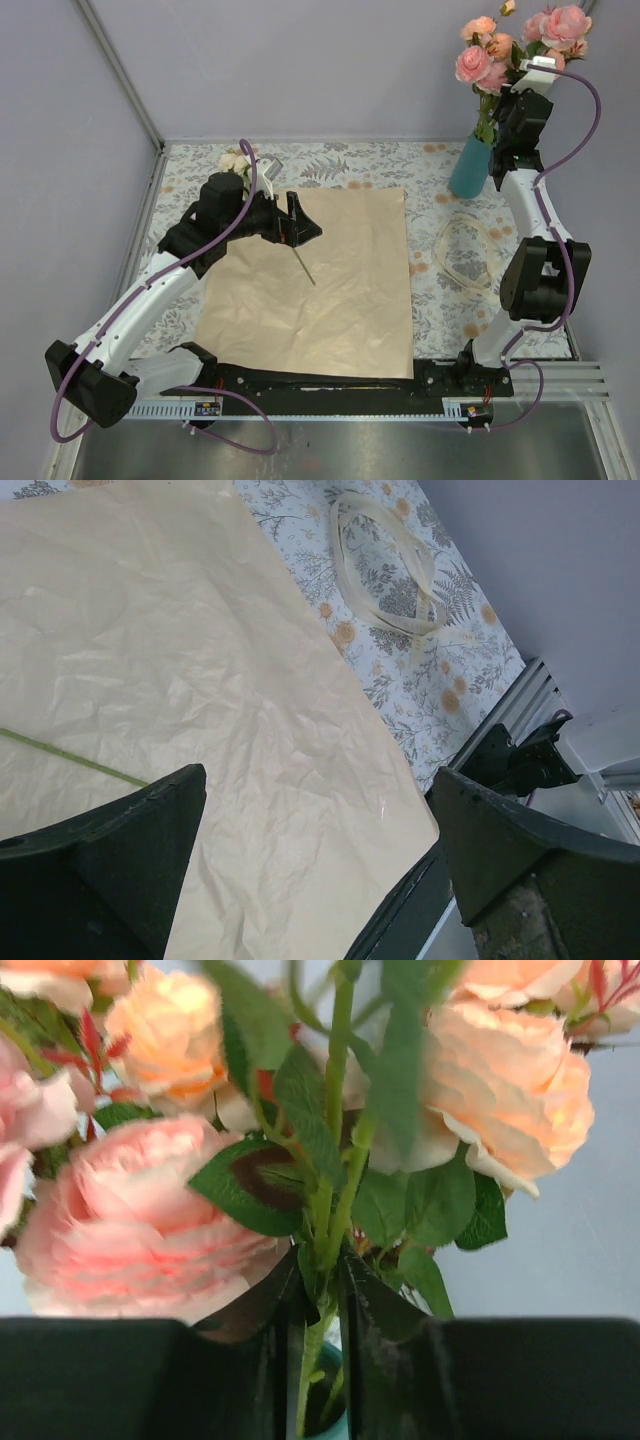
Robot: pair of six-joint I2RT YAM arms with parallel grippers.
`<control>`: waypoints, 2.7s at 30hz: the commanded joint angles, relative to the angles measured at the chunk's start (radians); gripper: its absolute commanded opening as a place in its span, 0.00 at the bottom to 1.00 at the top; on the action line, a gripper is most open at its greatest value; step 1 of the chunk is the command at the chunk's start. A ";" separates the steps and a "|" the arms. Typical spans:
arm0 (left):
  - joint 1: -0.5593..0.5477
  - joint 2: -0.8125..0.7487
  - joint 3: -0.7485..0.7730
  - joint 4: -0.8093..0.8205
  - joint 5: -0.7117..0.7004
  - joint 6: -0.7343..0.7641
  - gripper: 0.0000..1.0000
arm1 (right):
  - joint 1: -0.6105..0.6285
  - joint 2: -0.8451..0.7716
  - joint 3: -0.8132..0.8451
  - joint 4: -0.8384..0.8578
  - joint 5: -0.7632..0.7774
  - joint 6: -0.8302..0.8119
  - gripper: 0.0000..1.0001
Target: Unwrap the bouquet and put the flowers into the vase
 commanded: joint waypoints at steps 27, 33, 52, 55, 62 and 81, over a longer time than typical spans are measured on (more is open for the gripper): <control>0.002 0.034 0.029 -0.093 -0.700 -0.286 0.98 | -0.003 -0.638 -0.168 -0.756 -0.308 0.462 0.53; 0.080 0.175 0.136 -0.204 -0.725 -0.361 0.95 | 0.029 -0.833 -0.367 -0.780 -0.430 0.489 0.48; 0.209 0.767 0.445 -0.253 -0.620 -0.369 0.64 | 0.204 -1.110 -0.613 -0.799 -0.543 0.532 0.47; 0.211 0.804 0.442 -0.232 -0.636 -0.373 0.61 | 0.207 -1.120 -0.604 -0.797 -0.548 0.536 0.47; 0.222 0.928 0.492 -0.232 -0.590 -0.355 0.49 | 0.205 -1.138 -0.599 -0.777 -0.551 0.559 0.47; 0.262 1.002 0.521 -0.181 -0.528 -0.320 0.06 | 0.205 -1.137 -0.604 -0.797 -0.523 0.555 0.47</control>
